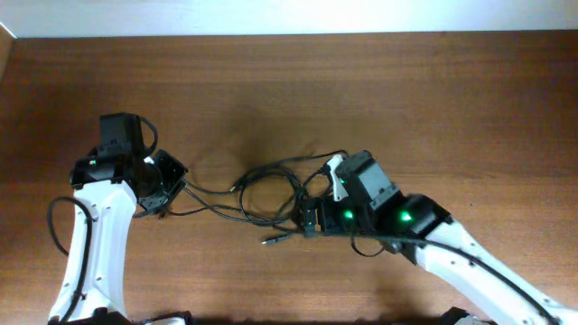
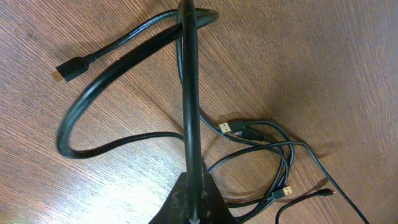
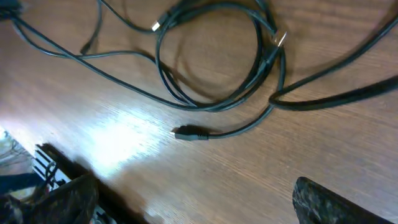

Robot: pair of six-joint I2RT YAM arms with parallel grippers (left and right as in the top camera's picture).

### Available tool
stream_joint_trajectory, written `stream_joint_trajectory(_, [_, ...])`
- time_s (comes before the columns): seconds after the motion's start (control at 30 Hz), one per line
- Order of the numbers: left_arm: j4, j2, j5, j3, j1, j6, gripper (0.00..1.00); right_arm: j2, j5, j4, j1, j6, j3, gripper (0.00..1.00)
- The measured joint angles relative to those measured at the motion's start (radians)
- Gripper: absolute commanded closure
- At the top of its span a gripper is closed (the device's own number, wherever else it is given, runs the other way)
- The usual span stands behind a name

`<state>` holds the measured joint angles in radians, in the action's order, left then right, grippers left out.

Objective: Untangle cables

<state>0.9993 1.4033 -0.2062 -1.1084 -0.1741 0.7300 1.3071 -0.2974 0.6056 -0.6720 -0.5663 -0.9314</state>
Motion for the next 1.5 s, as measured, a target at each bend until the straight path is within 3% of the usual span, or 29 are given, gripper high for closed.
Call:
stream_joint_trajectory(0.1, [0.001, 0.001, -0.001, 0.0, 0.0, 0.003, 1.0, 0.141, -0.099, -0.094, -0.003, 0.021, 0.002, 0.01])
stream_joint_trajectory(0.2, [0.0, 0.002, -0.001, 0.0, 0.0, 0.004, 1.0, 0.207, -0.184, -0.194, -0.119, 0.419, 0.002, 0.01])
stream_joint_trajectory(0.33, [0.008, 0.002, -0.002, 0.0, 0.0, 0.004, 1.0, 0.335, 0.006, -0.385, -0.173, 0.642, 0.002, 0.01])
stream_joint_trajectory(0.43, [0.01, 0.002, -0.004, 0.0, 0.0, 0.004, 1.0, 0.41, 0.031, -0.496, -0.173, 0.694, 0.003, 0.0])
stream_joint_trajectory(0.53, [0.011, 0.002, -0.004, 0.0, 0.0, 0.004, 0.98, 0.482, 0.039, -0.541, -0.174, 0.786, 0.003, 0.08])
stream_joint_trajectory(0.6, [0.011, 0.002, -0.004, 0.0, 0.0, 0.004, 0.97, 0.483, 0.039, -0.575, -0.174, 0.812, 0.003, 0.2])
stream_joint_trajectory(0.67, [0.011, 0.002, -0.013, 0.0, 0.0, 0.005, 0.97, 0.483, 0.039, -0.582, -0.174, 0.813, 0.003, 0.2])
stream_joint_trajectory(0.77, [0.013, 0.002, -0.028, 0.0, 0.0, 0.007, 0.93, 0.526, 0.004, -0.584, -0.174, 0.818, 0.003, 0.46])
stream_joint_trajectory(0.8, [0.014, 0.002, -0.03, 0.0, 0.0, 0.008, 0.92, 0.528, -0.003, -0.589, -0.174, 0.823, 0.003, 0.63])
stream_joint_trajectory(0.83, [0.014, 0.002, -0.03, 0.0, 0.0, 0.009, 0.91, 0.528, -0.008, -0.593, -0.174, 0.828, 0.003, 0.87])
stream_joint_trajectory(0.87, [0.015, 0.002, -0.031, 0.0, 0.0, 0.011, 0.92, 0.528, -0.009, -0.592, -0.174, 0.83, 0.003, 0.96])
stream_joint_trajectory(0.93, [0.028, 0.002, -0.031, 0.0, 0.0, 0.011, 0.91, 0.528, -0.006, -0.592, -0.174, 0.828, 0.003, 0.96])
stream_joint_trajectory(1.03, [0.03, 0.002, -0.032, 0.0, 0.0, 0.015, 0.64, 0.528, -0.006, -0.593, -0.174, 0.828, 0.003, 0.96])
stream_joint_trajectory(1.13, [0.03, 0.002, -0.034, 0.0, 0.0, 0.018, 0.01, 0.516, -0.005, -0.593, -0.174, 0.828, 0.003, 0.96])
stream_joint_trajectory(1.3, [0.052, 0.002, -0.034, 0.0, 0.0, 0.02, 0.01, 0.183, 0.099, -0.584, -0.168, 0.804, 0.002, 0.96])
stream_joint_trajectory(1.43, [0.058, 0.002, -0.105, 0.0, 0.0, -0.143, 0.01, -0.129, 0.332, -0.538, -0.167, 0.802, 0.002, 0.96])
stream_joint_trajectory(1.5, [0.05, 0.002, -0.172, 0.0, 0.0, -0.211, 0.01, -0.19, 0.377, -0.484, -0.167, 0.802, 0.002, 0.96])
